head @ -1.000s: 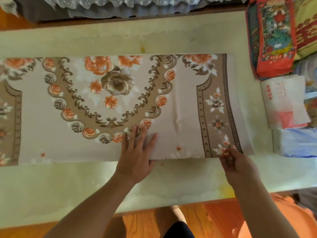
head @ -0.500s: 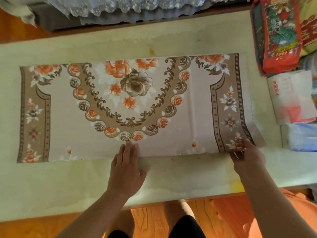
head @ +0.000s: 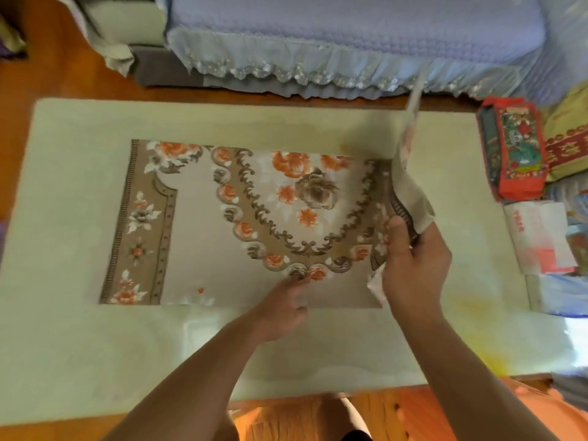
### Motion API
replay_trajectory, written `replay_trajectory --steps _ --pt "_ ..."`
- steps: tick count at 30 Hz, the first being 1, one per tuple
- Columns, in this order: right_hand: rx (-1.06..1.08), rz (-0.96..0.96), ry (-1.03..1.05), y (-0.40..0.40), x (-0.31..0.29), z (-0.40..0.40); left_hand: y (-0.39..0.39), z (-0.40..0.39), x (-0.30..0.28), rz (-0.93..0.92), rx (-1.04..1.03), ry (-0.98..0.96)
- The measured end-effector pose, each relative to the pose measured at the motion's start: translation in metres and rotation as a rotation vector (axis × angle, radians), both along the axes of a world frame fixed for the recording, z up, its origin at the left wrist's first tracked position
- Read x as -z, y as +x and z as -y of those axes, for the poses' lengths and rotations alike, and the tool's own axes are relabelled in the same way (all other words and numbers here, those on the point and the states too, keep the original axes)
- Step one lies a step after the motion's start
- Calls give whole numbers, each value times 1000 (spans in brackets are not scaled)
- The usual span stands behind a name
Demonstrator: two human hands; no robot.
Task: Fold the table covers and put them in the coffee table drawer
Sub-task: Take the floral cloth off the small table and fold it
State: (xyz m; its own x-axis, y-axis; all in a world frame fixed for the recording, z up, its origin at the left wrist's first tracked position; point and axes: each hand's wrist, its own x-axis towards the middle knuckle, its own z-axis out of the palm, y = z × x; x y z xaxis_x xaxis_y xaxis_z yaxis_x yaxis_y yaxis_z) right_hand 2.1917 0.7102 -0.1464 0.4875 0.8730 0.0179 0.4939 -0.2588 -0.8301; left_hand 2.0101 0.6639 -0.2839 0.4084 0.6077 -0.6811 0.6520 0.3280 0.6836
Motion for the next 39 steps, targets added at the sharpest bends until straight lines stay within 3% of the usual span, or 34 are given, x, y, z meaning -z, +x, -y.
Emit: replay_trajectory --steps 2,5,7,9,14,17,21,25,29,34,39 --pt "-99 43 52 -53 -2 -1 -49 11 -10 164 -475 -63" --pt "-252 141 67 -135 13 -7 -155 26 -8 178 -1125 30" --pt "-374 207 64 -193 39 -7 -223 29 4 208 -1362 15" --pt "-542 335 97 -251 79 -2 -270 29 18 301 -1484 -136" --pt "-831 623 -28 -357 167 34 -311 25 36 480 -1486 -464" --pt "-943 621 -109 -390 181 47 -320 20 33 552 -1425 -493" --pt "-1051 626 -283 -396 184 53 -330 12 18 509 -1279 -518" --pt "-1130 475 -261 -347 166 58 -340 6 19 405 -1257 -571" --pt "-1010 620 -334 -253 156 66 -333 5 27 137 -1218 -390" --pt "-867 773 -551 -154 172 87 -335 25 33 103 -1175 -248" --pt "-747 755 -442 -126 174 88 -342 16 39 70 -1181 -331"
